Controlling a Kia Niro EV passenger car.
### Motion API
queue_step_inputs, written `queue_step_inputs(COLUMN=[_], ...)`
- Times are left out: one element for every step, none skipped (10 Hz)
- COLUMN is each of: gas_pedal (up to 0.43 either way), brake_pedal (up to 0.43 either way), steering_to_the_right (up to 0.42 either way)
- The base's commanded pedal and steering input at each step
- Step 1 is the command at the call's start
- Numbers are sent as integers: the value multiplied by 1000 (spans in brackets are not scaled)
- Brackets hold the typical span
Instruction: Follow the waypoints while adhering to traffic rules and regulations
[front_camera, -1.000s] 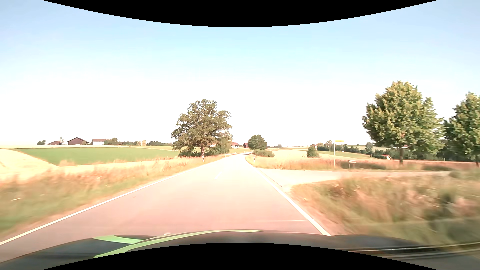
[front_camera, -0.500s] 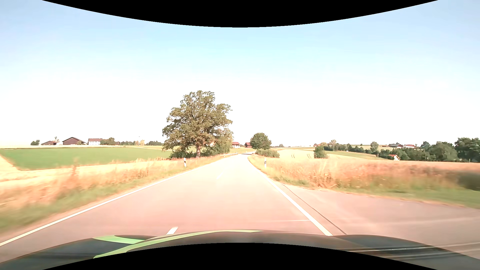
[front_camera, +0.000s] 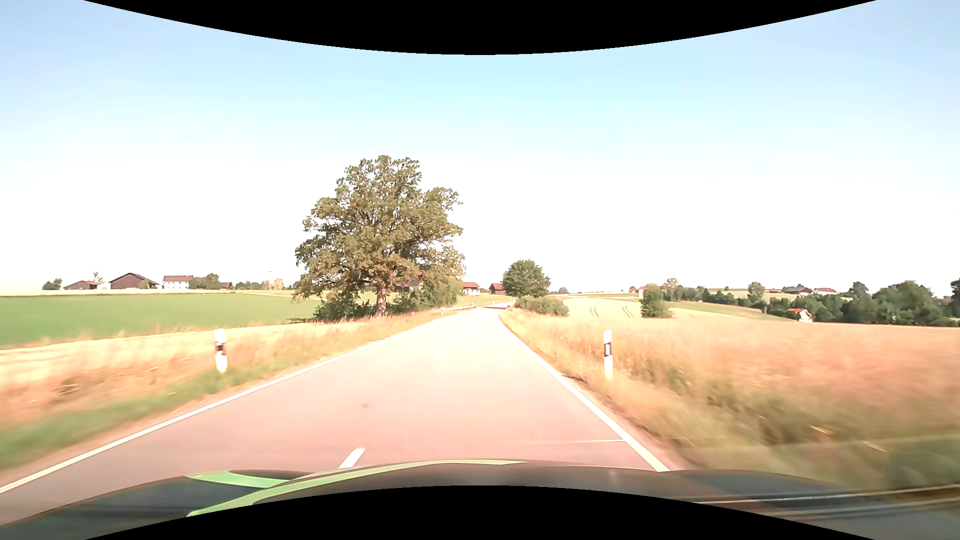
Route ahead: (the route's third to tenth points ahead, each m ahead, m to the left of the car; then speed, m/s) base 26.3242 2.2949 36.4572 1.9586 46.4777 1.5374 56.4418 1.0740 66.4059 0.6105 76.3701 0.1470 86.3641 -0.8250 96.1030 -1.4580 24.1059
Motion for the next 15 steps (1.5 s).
queue_step_inputs(gas_pedal=[150, 150, 150, 150, 150, 150, 150, 150, 150, 150, 150, 150, 150, 150, 150], brake_pedal=[0, 0, 0, 0, 0, 0, 0, 0, 0, 0, 0, 0, 0, 0, 0], steering_to_the_right=[0, 0, 1, 2, 2, 3, 4, 5, 5, 5, 5, 5, 5, 5, 5])
